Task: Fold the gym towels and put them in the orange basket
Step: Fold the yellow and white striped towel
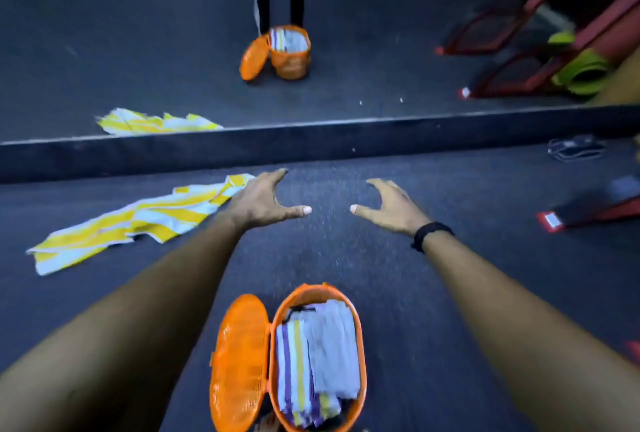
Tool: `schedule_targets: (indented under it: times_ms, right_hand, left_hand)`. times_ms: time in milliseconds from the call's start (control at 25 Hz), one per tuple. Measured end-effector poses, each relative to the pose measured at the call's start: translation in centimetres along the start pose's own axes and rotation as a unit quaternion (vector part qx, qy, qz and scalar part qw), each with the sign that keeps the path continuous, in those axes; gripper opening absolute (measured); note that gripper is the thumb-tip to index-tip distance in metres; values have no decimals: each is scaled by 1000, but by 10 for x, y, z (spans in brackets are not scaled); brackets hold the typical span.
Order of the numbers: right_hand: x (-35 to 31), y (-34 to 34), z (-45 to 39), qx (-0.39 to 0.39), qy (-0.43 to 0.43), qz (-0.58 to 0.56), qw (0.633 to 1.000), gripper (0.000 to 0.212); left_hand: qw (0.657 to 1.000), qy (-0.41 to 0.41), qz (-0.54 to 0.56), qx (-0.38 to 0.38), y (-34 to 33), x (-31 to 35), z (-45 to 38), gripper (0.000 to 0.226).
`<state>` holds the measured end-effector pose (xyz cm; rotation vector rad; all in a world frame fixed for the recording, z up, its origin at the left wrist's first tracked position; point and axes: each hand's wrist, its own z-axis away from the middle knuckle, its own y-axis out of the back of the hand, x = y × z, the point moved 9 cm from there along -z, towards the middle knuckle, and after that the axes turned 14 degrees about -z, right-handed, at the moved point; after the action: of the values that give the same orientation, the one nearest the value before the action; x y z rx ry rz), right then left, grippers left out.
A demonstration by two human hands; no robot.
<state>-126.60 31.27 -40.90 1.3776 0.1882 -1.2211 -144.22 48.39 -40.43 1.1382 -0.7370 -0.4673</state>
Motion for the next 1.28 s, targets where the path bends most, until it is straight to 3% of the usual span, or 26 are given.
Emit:
schedule_targets:
  times_ms: [240, 520, 640, 760, 1000, 1280]
  right_hand:
    - [-161, 103, 34, 16, 83, 51, 995, 79]
    - [-288, 106, 72, -5, 205, 110, 973, 69]
    - [-341, 65, 87, -37, 249, 119, 960, 63]
    - [-395, -3, 108, -71, 280, 144, 946, 77]
    - [-511, -173, 185, -135, 345, 174, 912, 82]
    - [-631, -334, 265, -163, 385, 167, 893, 81]
  left_hand:
    - [991, 62, 39, 110, 185, 4, 89, 127]
    - [968, 137, 66, 200, 275, -49, 203, 100]
    - [952, 193, 84, 221, 287, -94, 266, 106]
    - [937, 244, 88, 234, 291, -146, 340, 119]
    - [895, 340, 80, 279, 300, -282, 513, 100]
    - [865, 408, 61, 286, 320, -432, 687, 99]
